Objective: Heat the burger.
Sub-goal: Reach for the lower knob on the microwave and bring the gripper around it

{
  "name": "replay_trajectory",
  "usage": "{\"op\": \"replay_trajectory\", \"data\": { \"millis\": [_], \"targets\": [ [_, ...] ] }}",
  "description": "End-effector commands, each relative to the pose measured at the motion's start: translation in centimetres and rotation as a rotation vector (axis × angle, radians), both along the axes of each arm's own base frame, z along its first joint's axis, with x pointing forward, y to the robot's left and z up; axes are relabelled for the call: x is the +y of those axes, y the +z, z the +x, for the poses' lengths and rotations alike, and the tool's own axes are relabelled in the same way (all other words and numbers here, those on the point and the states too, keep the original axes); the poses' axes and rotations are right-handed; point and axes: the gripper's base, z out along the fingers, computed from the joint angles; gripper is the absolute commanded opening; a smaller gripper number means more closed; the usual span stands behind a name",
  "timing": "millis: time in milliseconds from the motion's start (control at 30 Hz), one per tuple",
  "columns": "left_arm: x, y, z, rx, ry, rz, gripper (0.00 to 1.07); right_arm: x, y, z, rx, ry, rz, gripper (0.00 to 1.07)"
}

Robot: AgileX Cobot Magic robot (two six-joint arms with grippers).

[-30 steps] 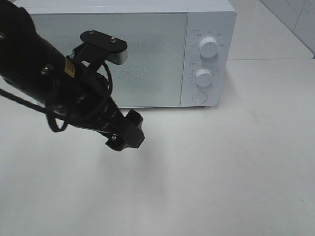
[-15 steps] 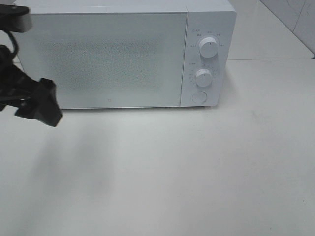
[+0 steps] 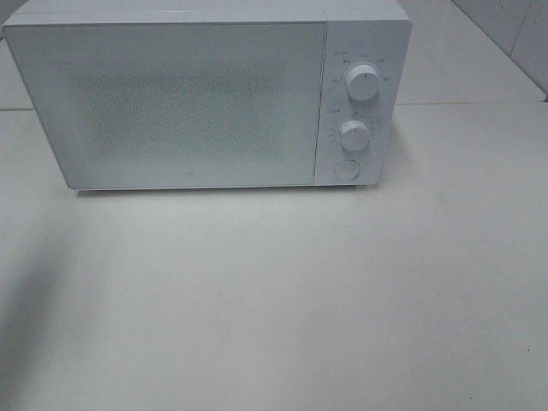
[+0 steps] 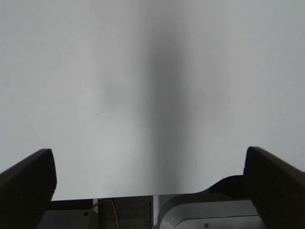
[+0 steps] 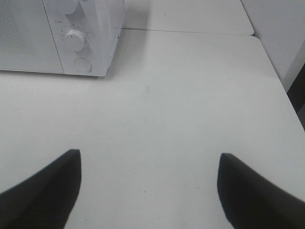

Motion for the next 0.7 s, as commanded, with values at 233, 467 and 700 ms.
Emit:
{"op": "replay_trajectory", "data": {
  "millis": [233, 467, 700],
  "targets": [
    [0.3, 1.7, -4.4, -0.072, 0.017, -0.016, 1.00, 0.0, 0.1, -0.3, -0.038, 0.006, -0.006, 0.74],
    [0.6, -0.6, -9.3, -0.122, 0.018, -0.002, 1.00, 0.0, 0.1, -0.3, -0.038, 0.006, -0.006, 0.74],
    [0.7, -2.2, -12.1, -0.193, 0.020, -0.003, 1.00, 0.0, 0.1, -0.3, -0.038, 0.006, -0.006, 0.74]
  ]
}}
